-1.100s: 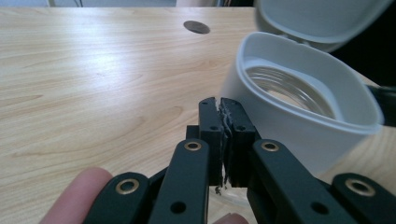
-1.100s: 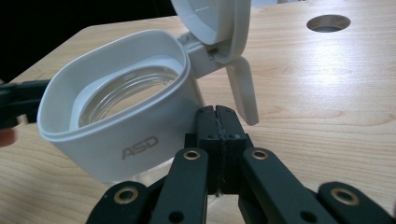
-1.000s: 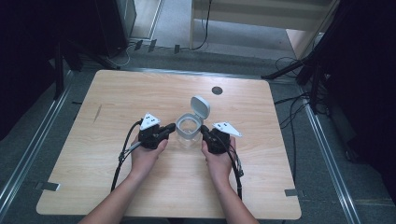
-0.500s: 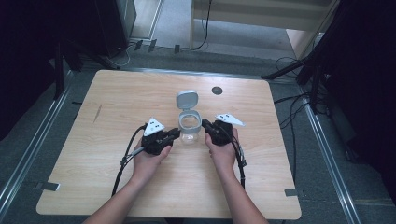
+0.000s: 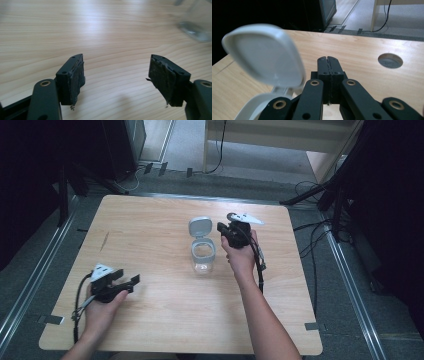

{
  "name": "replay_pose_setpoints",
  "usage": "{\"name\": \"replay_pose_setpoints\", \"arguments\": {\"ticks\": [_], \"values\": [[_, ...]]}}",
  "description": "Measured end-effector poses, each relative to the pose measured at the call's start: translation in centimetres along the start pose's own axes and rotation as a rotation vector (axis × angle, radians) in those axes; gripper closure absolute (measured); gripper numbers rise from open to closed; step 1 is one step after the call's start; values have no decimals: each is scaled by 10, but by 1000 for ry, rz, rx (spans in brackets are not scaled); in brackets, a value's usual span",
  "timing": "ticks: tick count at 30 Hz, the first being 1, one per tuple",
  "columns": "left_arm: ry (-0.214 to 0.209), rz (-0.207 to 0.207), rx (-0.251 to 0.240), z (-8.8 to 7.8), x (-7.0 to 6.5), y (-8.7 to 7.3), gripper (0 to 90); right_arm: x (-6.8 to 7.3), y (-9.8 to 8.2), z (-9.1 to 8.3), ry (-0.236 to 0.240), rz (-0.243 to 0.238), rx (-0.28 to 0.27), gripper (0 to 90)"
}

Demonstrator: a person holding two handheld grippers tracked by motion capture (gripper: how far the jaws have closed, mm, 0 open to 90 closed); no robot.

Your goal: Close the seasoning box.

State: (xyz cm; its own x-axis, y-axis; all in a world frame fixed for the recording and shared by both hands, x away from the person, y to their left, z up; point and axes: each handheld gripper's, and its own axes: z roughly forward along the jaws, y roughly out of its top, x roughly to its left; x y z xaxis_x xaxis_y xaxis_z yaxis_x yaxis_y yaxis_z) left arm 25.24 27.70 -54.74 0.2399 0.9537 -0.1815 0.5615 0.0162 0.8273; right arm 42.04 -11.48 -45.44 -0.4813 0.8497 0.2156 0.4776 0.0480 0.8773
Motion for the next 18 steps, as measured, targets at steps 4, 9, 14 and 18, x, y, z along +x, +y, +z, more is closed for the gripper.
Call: {"name": "replay_pose_setpoints", "arguments": {"ticks": [4,9,14,18], "values": [[18,-56,-25,-20,22,-10,286,-4,15,8,32,9,-5,900],[-7,-73,-23,-22,25,-14,297,0,31,9,83,19,-35,900],[7,-18,-11,-17,17,-13,317,9,28,0,141,-24,-14,900],[-5,-40,-10,-17,20,-13,316,13,18,-15,154,-54,3,900]]}}
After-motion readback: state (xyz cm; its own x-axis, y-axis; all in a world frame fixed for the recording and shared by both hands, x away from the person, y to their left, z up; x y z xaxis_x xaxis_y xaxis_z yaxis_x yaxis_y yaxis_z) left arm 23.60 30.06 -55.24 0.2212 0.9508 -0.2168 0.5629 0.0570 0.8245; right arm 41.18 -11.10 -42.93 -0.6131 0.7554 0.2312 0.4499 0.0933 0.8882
